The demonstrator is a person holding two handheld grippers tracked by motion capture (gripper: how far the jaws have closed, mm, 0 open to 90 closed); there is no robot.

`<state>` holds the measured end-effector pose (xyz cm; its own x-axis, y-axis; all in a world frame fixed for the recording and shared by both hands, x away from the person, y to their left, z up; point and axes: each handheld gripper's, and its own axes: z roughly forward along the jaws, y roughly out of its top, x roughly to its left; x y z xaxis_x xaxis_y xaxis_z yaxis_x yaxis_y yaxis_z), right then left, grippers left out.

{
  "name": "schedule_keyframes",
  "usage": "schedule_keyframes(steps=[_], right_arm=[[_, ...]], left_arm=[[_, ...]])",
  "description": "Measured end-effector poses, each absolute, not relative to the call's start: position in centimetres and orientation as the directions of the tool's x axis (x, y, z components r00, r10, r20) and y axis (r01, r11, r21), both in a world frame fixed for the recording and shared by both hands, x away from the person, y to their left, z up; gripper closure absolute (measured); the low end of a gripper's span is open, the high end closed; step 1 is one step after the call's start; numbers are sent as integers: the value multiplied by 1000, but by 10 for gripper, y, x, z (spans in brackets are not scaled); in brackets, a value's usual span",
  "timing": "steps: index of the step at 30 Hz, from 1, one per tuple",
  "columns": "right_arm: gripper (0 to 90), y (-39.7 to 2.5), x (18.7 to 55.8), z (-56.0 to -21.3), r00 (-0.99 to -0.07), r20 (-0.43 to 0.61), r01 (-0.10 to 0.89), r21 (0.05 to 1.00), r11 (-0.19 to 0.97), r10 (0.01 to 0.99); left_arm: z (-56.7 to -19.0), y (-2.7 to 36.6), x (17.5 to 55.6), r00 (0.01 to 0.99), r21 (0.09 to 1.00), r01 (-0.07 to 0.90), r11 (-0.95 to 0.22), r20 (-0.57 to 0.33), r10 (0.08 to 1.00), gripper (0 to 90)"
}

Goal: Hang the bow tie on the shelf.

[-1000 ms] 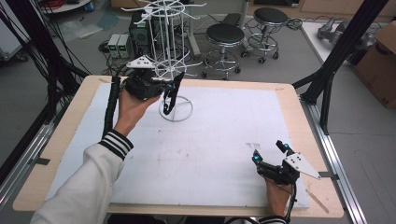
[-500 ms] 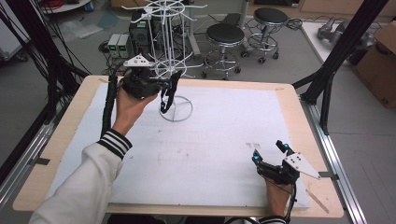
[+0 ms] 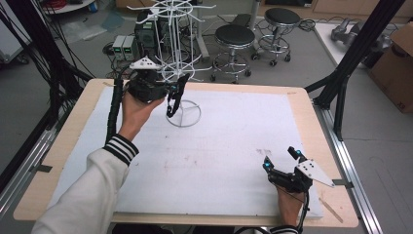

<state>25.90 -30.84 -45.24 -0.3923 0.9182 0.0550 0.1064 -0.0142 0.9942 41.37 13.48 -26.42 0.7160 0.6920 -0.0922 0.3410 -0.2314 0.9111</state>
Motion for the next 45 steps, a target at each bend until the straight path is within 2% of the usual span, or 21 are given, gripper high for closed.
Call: schedule_keyframes(steps=[16,21,45], right_arm=[[35,-309,259,-452,-392,56,107,994,-15,918],[35,-308,259,-452,-392,57,108,994,-16,918],[35,-309,259,-452,-390,59,109,994,-17,919]], left_arm=[[-270,122,412,723,903,332,-272,-58,689,890],[-280,125,412,712,901,353,-251,-84,698,890],[-286,126,414,700,892,365,-265,-76,710,871]])
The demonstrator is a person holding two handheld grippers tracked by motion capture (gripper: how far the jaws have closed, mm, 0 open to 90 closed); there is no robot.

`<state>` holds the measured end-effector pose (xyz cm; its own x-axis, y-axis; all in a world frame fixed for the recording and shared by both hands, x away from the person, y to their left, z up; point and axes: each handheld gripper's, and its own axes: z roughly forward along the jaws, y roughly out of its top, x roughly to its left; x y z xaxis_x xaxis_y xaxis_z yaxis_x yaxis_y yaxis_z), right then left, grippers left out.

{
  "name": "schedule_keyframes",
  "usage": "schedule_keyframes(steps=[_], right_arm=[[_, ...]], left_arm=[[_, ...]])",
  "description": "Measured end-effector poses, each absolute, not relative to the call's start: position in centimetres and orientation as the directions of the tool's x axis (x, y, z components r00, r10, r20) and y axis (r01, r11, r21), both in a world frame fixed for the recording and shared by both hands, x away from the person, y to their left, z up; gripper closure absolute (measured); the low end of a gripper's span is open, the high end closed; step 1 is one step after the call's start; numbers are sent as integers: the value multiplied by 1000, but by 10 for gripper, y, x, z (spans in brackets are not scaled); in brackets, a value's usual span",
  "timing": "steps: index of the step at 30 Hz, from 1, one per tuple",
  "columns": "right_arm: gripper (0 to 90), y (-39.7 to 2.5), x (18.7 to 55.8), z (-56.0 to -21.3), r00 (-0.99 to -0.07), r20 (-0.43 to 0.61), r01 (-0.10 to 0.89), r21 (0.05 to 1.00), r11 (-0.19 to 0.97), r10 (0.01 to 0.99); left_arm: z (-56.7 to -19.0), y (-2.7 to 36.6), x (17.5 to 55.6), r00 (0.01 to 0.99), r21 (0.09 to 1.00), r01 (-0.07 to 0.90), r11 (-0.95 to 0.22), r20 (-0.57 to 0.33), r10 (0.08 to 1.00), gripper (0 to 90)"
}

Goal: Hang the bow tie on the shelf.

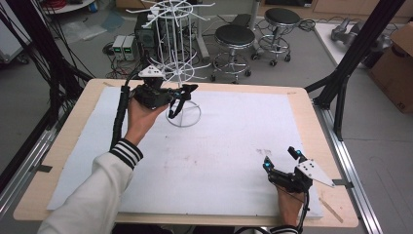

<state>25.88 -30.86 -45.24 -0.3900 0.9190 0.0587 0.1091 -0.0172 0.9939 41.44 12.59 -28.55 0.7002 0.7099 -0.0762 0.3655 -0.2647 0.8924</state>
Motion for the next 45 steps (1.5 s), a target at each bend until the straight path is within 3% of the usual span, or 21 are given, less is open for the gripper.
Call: schedule_keyframes(steps=[3,5,7,13,17,24,34,45], right_arm=[[35,-309,259,-452,-390,62,111,994,-20,919],[35,-308,259,-452,-389,64,112,993,-22,919],[35,-309,259,-452,-391,56,107,994,-15,919],[35,-307,258,-452,-391,51,109,994,-8,919],[35,-307,259,-452,-390,46,108,994,-4,919],[35,-306,258,-452,-390,45,109,994,-3,920],[35,-306,258,-452,-388,43,107,994,-1,921],[35,-306,258,-452,-389,42,107,994,0,920]], left_arm=[[-289,125,415,695,883,380,-277,-76,715,737],[-293,126,414,697,878,390,-277,-84,712,694],[-296,128,413,700,875,397,-279,-92,708,579],[-304,134,397,728,880,332,-339,-10,685,335],[-310,146,388,746,895,317,-312,-33,665,192],[-324,183,361,753,935,253,-247,-30,658,130],[-350,235,331,753,967,178,-180,-17,657,126],[-414,285,282,717,998,48,-41,-6,697,126]])
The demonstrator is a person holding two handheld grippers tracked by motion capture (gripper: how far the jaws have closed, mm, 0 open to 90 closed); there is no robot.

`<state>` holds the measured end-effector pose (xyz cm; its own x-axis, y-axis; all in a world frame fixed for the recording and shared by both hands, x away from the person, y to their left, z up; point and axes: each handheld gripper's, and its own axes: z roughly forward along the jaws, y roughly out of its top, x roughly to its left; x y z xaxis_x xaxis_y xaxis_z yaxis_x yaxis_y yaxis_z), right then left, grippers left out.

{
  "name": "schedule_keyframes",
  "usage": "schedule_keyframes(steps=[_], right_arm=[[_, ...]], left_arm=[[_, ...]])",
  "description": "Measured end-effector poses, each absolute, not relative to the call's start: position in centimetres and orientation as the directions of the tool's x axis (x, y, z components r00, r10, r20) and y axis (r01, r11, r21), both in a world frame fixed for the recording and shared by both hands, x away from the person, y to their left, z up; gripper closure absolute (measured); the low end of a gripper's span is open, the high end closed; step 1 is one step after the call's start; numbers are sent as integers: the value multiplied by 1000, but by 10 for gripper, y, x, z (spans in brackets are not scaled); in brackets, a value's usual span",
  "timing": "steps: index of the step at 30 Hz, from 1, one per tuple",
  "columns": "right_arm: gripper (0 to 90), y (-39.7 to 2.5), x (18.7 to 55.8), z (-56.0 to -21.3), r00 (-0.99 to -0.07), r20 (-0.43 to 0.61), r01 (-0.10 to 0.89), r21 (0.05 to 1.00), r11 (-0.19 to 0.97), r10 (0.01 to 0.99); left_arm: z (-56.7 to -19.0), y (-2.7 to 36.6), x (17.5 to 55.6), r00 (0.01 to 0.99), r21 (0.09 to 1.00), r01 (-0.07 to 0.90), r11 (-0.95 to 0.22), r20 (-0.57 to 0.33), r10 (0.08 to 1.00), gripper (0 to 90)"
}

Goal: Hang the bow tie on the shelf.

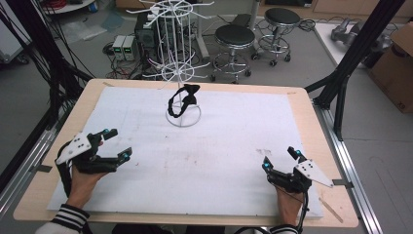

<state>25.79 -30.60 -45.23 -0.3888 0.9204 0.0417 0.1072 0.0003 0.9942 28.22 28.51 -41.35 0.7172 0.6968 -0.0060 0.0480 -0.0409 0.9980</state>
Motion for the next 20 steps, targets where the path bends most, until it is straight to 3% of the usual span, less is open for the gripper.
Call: schedule_keyframes(steps=[9,20], right_arm=[[35,-306,258,-452,-387,33,105,994,9,921],[35,-305,259,-452,-384,24,110,994,20,923]], left_arm=[[-448,306,268,670,997,78,-5,-49,741,126],[-453,309,267,654,997,67,26,-64,754,128]])
